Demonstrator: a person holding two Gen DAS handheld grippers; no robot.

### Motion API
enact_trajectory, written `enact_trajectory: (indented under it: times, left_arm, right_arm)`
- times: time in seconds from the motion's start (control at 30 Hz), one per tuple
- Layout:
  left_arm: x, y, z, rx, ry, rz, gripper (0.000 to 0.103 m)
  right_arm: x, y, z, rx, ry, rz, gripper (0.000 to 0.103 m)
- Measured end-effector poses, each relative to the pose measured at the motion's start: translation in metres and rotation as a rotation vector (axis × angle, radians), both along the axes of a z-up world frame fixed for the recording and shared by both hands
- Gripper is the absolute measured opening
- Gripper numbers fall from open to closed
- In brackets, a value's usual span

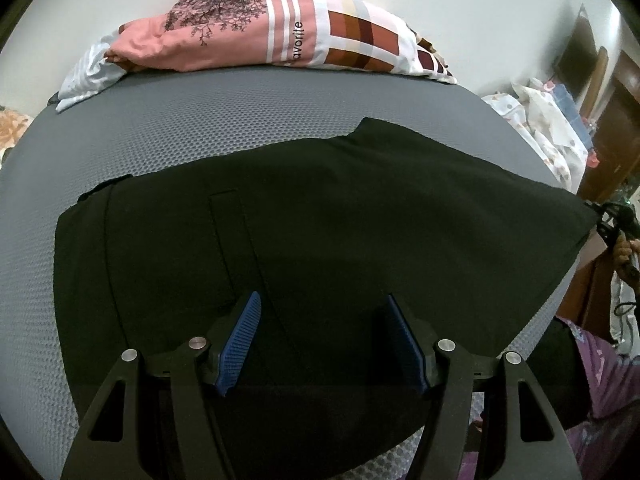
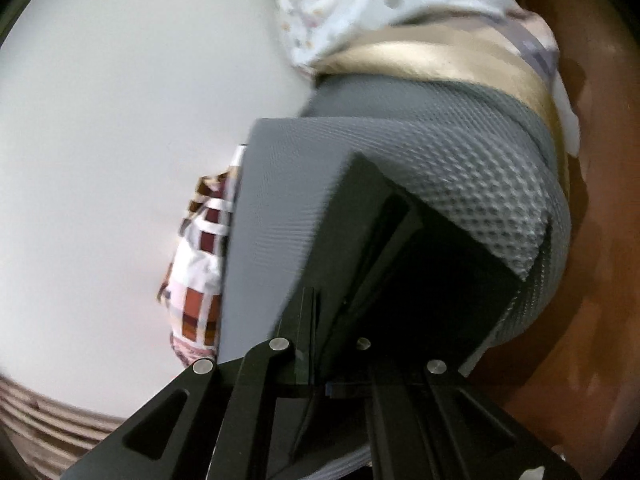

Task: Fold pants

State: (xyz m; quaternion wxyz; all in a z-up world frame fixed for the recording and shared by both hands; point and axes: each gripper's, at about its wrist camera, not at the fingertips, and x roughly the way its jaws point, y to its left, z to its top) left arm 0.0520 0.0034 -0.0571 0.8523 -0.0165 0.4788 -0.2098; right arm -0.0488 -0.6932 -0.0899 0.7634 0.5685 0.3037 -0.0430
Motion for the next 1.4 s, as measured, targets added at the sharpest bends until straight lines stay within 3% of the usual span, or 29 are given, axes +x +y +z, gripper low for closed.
enact_trajectory:
  times: [0.07, 0.17, 0.43, 0.63, 0.73, 0.87, 1.03, 1.17, 1.2, 1.27, 1.4]
  left_arm:
    - [0.001, 0.001, 0.0, -0.008, 0.006, -0.009, 0.065]
    - [0.003, 0.003, 0.0, -0.024, 0.015, -0.026, 0.065]
    - [0.006, 0.005, 0.003, -0.022, 0.04, -0.065, 0.065]
    - [0.004, 0.002, 0.002, -0.026, 0.029, -0.067, 0.07]
    - [0.002, -0.004, 0.001, -0.002, 0.017, -0.094, 0.076]
    - [-0.002, -0.015, -0.001, 0.061, -0.003, -0.127, 0.085]
    - [-0.006, -0.022, -0.002, 0.085, -0.023, -0.132, 0.091]
    - [-0.005, -0.02, -0.003, 0.074, -0.019, -0.128, 0.091]
    - [-0.005, -0.019, -0.002, 0.07, -0.018, -0.127, 0.091]
    - [-0.005, -0.019, -0.002, 0.067, -0.02, -0.125, 0.091]
    - [-0.006, -0.019, -0.003, 0.06, -0.03, -0.118, 0.091]
  right_arm:
    - [-0.005, 0.0, -0.001, -0.02, 0.013, 0.009, 0.003]
    - [-0.008, -0.007, -0.03, -0.021, 0.098, 0.022, 0.004]
    - [-0.016, -0.016, -0.038, 0.03, 0.09, -0.004, 0.005]
    - [-0.058, -0.066, -0.019, -0.02, 0.092, -0.2, 0.024]
    - [-0.065, -0.082, -0.01, -0.052, 0.1, -0.197, 0.028]
    - [-0.057, -0.087, -0.003, -0.12, 0.137, -0.16, 0.045]
    - [-0.042, -0.069, -0.012, -0.158, 0.203, -0.059, 0.046]
    - [-0.038, -0.054, -0.022, -0.12, 0.216, -0.019, 0.046]
    - [-0.037, -0.05, -0.023, -0.111, 0.207, -0.01, 0.043]
    - [-0.035, -0.043, -0.018, -0.154, 0.243, -0.005, 0.026]
    - [-0.04, -0.041, -0.002, -0.16, 0.207, -0.027, 0.016]
